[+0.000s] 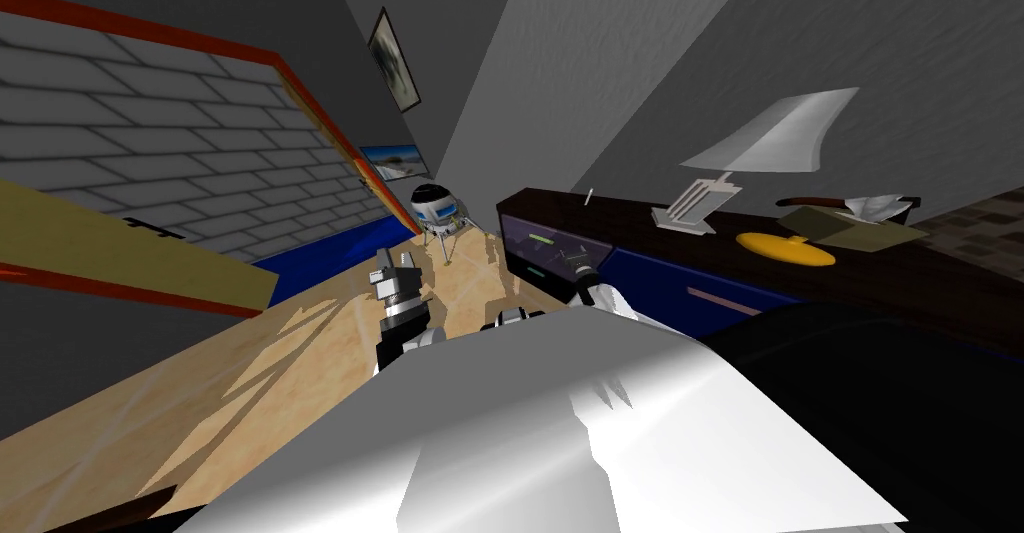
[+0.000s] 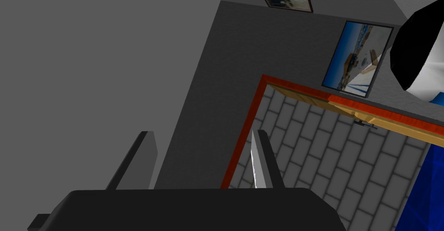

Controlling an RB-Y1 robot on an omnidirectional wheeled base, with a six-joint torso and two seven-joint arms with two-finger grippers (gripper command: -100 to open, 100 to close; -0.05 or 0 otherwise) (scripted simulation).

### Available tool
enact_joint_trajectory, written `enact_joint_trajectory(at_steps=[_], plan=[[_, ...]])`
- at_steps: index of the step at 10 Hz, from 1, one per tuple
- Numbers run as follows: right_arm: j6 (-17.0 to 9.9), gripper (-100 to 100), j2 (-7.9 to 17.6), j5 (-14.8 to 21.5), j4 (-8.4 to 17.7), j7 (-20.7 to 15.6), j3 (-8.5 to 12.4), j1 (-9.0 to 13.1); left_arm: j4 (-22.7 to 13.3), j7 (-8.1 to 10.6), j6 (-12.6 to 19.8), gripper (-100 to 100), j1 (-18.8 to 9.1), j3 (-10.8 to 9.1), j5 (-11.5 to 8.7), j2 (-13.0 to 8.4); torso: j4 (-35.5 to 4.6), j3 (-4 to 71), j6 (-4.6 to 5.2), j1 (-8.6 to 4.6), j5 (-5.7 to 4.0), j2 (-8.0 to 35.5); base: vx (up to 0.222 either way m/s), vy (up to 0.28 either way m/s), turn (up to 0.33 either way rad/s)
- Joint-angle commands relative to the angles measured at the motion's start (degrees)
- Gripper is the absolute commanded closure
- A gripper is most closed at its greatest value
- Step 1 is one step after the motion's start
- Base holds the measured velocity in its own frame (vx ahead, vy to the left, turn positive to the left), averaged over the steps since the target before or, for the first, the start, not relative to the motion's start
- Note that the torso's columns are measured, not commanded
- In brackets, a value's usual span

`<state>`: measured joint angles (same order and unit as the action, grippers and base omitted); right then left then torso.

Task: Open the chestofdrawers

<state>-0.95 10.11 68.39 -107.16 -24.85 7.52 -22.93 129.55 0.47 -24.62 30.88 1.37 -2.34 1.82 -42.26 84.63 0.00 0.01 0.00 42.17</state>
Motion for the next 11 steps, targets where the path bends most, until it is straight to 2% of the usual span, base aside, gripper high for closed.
enact_joint_trajectory(at_steps=[1,2,5,7,8,11], plan=[[-3.6,-100,1.2,4.4,1.3,-1.3,-0.4,0.4,0.0,0.0,0.0,0,0.0,0.0,0.0,0.0,0.0,0.0,0.0,-0.06,-0.01,0.1,0.104,0.082,-0.063],[-3.7,-100,1.2,5.6,1.3,-1.3,-0.4,0.4,0.0,0.0,0.0,0,0.0,0.0,0.0,0.0,0.0,-0.1,0.01,-0.01,0.0,0.1,0.078,0.065,-0.034],[-6.4,-100,0.8,10.9,3.9,-3.1,0.7,1.2,0.0,0.0,0.0,0,0.0,0.0,0.0,0.0,0.0,-0.1,-0.01,-0.01,0.01,0.2,0.086,0.079,-0.047],[-6.4,-100,0.8,12.1,3.9,-3.1,0.7,1.2,0.0,0.0,0.0,0,0.0,0.0,0.0,0.0,0.0,-0.1,0.0,-0.07,-0.01,0.1,0.05,0.043,-0.015],[-7.8,-100,0.5,14.3,5.2,-4.0,1.2,1.6,0.0,0.0,0.0,0,0.0,0.0,0.0,0.0,-0.1,-0.2,0.0,-0.14,-0.04,0.3,0.056,0.045,-0.055],[-9.0,-100,0.2,18.0,6.5,-4.9,1.7,2.0,0.0,0.0,0.0,0,0.0,0.0,0.0,0.0,0.0,0.0,0.0,0.1,0.03,0.0,0.075,0.071,-0.037]])
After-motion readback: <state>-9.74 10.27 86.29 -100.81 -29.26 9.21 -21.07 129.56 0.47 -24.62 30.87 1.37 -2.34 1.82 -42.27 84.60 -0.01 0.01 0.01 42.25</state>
